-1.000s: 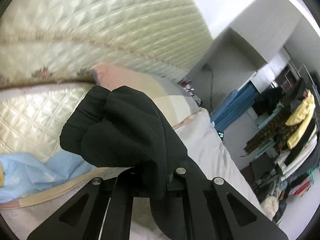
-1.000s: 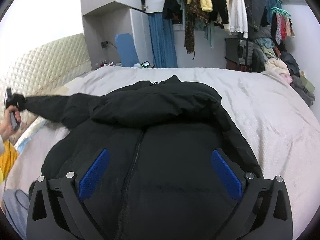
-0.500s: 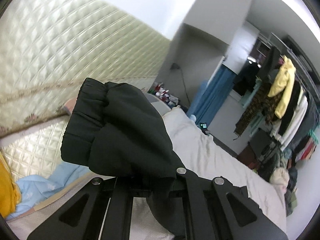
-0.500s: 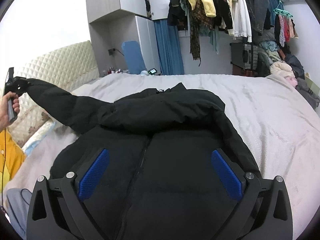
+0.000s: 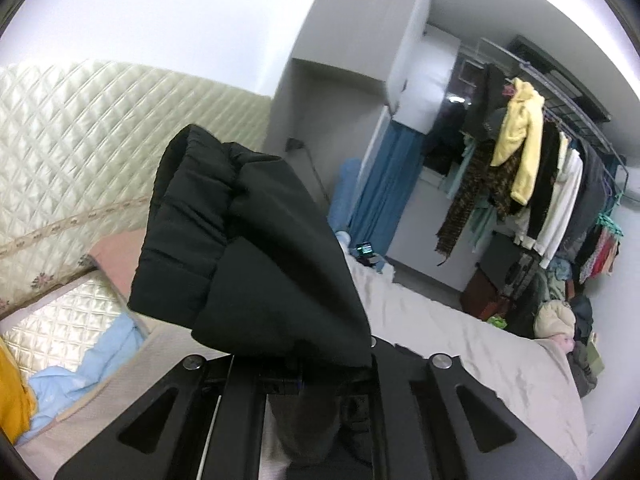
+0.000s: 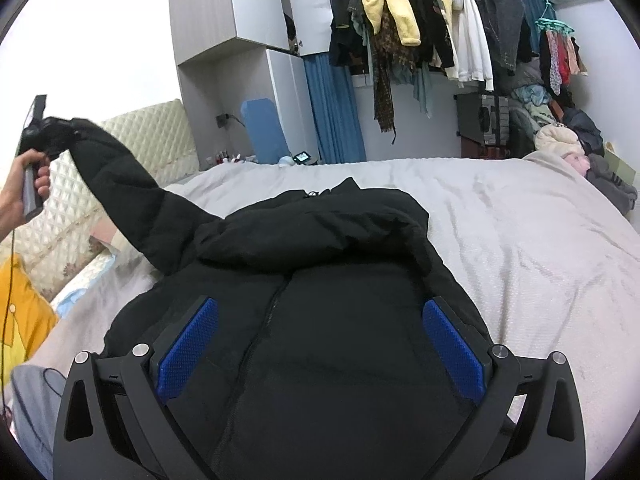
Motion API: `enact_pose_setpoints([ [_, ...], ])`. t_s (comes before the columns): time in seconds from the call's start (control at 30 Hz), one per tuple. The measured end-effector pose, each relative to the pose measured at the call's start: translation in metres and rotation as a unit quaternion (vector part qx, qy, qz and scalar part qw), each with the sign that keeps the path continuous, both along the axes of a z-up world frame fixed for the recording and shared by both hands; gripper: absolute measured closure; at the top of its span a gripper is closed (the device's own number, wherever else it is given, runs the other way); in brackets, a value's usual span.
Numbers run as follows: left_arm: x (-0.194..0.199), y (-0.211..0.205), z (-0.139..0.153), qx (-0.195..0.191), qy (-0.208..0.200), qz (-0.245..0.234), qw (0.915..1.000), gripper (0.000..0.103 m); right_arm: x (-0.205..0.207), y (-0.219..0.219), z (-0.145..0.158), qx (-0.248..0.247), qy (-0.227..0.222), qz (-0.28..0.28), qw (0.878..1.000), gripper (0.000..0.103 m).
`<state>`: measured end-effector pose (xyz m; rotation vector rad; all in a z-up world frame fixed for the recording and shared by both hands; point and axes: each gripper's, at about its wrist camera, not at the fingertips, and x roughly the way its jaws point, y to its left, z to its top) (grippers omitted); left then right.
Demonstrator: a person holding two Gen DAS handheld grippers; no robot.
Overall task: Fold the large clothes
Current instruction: 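Lift the sleeve with the left tool and fold it across the jacket body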
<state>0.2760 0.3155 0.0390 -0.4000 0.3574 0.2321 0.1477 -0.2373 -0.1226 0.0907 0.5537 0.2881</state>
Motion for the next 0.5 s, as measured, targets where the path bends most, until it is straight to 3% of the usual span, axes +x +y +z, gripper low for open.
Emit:
enact_pose_setpoints([
  [0.5,0.027,-0.169,0.006,0.002,-0.039,-0.112,0.993,0.093,-0.004,-0.017,0.008,0.017,-0.019,0.003,1.0,0.0],
])
